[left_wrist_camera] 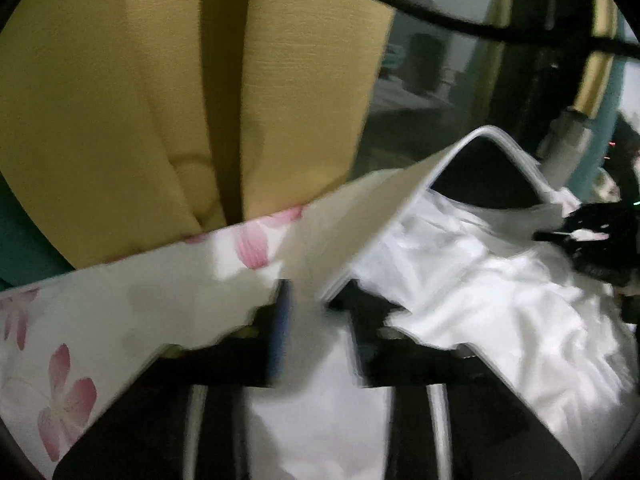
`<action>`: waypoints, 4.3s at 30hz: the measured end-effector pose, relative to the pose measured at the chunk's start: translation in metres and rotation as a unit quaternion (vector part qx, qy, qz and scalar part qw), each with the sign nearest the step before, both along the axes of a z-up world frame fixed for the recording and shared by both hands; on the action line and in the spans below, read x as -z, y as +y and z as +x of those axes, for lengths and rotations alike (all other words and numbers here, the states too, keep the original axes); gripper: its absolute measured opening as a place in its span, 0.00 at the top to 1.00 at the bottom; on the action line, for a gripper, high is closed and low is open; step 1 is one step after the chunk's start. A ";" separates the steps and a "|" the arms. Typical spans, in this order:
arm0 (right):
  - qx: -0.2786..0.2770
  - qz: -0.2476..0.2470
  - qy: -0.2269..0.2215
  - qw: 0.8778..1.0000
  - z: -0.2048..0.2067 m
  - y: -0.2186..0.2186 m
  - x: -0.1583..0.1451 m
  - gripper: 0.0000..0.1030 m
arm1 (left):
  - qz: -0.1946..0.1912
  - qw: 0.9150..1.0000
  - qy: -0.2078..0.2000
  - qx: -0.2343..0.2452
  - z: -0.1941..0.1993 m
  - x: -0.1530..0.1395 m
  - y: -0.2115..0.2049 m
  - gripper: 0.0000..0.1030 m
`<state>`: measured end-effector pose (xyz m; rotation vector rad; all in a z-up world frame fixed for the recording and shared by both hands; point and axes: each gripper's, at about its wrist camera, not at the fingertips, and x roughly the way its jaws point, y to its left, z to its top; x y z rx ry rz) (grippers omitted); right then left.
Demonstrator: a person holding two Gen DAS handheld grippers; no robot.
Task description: Fold large clothes
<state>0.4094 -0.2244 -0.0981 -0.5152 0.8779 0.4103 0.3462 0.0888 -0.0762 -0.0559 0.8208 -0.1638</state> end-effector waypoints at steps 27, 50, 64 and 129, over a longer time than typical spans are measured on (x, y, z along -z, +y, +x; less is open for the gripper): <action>0.011 0.138 0.080 0.987 0.038 -0.007 0.000 0.48 | -0.081 0.992 0.044 -0.080 0.040 0.033 0.012 0.42; -0.094 -0.082 -0.209 0.970 -0.056 0.007 -0.021 0.85 | -0.063 0.997 0.042 0.013 0.043 0.031 -0.030 0.26; -0.028 0.229 0.161 0.960 0.033 -0.055 -0.007 0.39 | -0.019 0.996 0.049 0.066 0.041 0.021 -0.015 0.74; -0.088 0.032 -0.085 0.992 -0.204 -0.038 -0.013 0.71 | 0.018 0.999 -0.035 -0.007 -0.158 0.002 -0.022 0.84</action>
